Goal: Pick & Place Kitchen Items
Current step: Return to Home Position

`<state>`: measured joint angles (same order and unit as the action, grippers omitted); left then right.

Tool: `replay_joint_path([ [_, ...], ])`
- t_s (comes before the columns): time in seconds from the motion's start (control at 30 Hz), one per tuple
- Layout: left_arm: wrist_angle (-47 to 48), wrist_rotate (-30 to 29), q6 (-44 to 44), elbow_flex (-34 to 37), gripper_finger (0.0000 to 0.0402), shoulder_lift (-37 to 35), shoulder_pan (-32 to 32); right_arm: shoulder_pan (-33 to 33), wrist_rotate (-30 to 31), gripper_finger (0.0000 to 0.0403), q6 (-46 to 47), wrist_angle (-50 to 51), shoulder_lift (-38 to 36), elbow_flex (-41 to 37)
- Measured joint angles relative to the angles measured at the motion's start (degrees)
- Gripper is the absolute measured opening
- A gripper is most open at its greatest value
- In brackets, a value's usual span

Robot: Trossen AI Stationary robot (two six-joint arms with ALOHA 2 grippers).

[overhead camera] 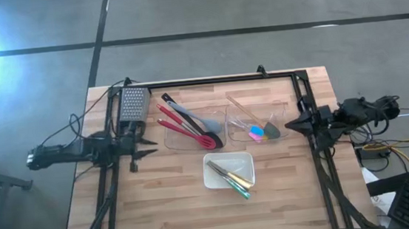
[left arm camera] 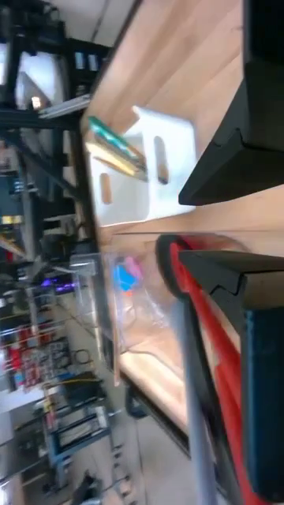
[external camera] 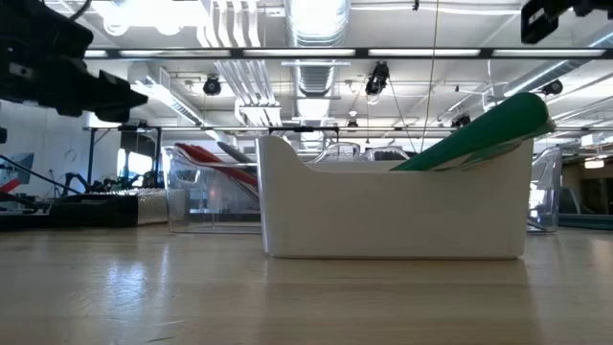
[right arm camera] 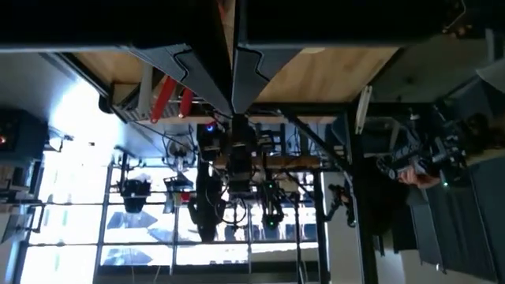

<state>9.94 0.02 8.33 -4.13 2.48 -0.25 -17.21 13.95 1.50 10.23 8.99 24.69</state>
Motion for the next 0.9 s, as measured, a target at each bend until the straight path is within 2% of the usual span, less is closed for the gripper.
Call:
replay_joint_path([
  [0.1,0.26,0.10,-0.01,-0.98,0.0108,1.88,-0.18,0.00,-0.02,0.0008,-0.02,-0.27,-2.62,-2.82],
  [0.27,-0.13,0.16,0.01,-3.34,0.0108,0.51,-0.69,0.02,-0.10,0.0008,-0.03,0.00,-6.86,-7.17],
  [0.43,0.17,0.20,0.02,-2.79,0.0108,-2.44,-0.68,-0.03,-0.26,0.0008,0.00,-0.58,-6.62,-9.17],
  [0.9,2.58,0.14,0.03,-1.75,0.0108,-2.12,-0.63,-0.03,-0.30,0.0008,-0.02,-1.80,-6.91,-18.09],
])
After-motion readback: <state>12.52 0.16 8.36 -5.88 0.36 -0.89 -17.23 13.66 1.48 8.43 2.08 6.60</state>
